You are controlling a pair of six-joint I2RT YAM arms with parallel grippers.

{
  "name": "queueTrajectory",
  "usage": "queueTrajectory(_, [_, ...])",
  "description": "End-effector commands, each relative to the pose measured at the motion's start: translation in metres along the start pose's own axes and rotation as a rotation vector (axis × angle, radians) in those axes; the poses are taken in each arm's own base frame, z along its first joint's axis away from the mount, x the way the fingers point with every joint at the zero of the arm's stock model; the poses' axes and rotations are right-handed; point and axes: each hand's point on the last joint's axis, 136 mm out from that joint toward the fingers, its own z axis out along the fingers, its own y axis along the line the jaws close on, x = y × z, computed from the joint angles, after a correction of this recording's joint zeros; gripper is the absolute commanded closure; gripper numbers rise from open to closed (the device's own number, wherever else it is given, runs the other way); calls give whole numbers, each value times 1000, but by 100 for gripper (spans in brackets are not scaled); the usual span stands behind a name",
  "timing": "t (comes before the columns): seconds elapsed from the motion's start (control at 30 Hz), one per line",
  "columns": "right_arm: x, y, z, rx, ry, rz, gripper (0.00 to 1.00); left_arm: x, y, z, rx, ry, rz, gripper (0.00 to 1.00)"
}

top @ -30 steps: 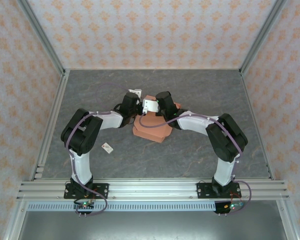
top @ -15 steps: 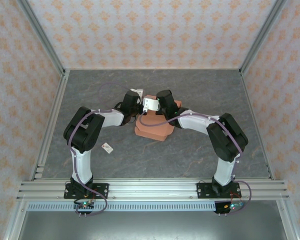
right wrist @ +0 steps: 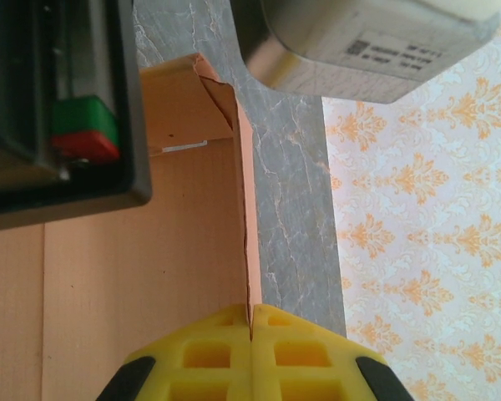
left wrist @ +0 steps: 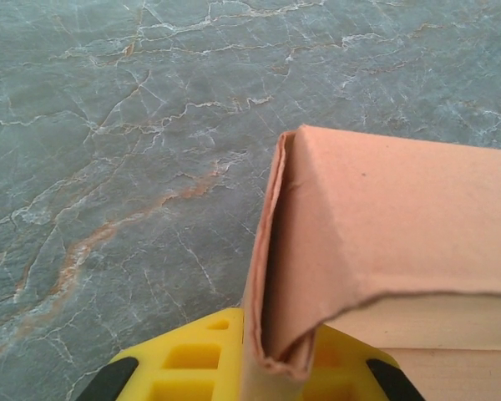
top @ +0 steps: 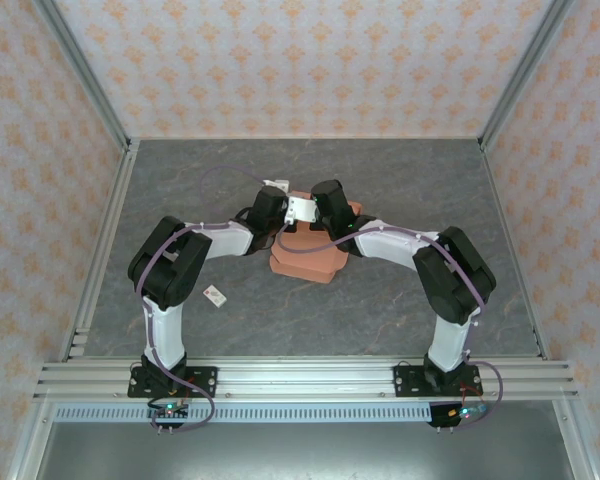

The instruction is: Fold the paper box

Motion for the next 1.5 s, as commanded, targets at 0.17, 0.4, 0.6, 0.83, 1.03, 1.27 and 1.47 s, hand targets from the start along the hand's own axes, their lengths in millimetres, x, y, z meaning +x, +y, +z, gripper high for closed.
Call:
queueTrajectory(0.17, [9, -17, -21, 0, 12, 170, 81, -28, 22, -22, -52, -101, -11, 100])
queueTrajectory(0.4, [8, -18, -36, -42, -2, 311, 49, -30, 25, -32, -67, -110, 17, 100])
queueTrajectory(0.6, [-13, -30, -68, -91, -112, 522, 41, -32, 34, -44, -113, -126, 1, 100])
queueTrajectory(0.83, [-28, -50, -129, -172, -209, 976, 33, -30, 40, -54, -143, -134, -7, 100])
queueTrajectory(1.03, [-9, -51, -136, -178, -42, 1364, 27, -26, 43, -63, -164, -137, -5, 100])
queueTrajectory(1.27, [-19, -55, -103, -250, 176, 1541, 31, -23, 45, -71, -202, -149, 23, 100])
queueTrajectory(1.47, [-19, -48, -74, -294, 277, 1568, 35, -23, 45, -73, -213, -155, 29, 100])
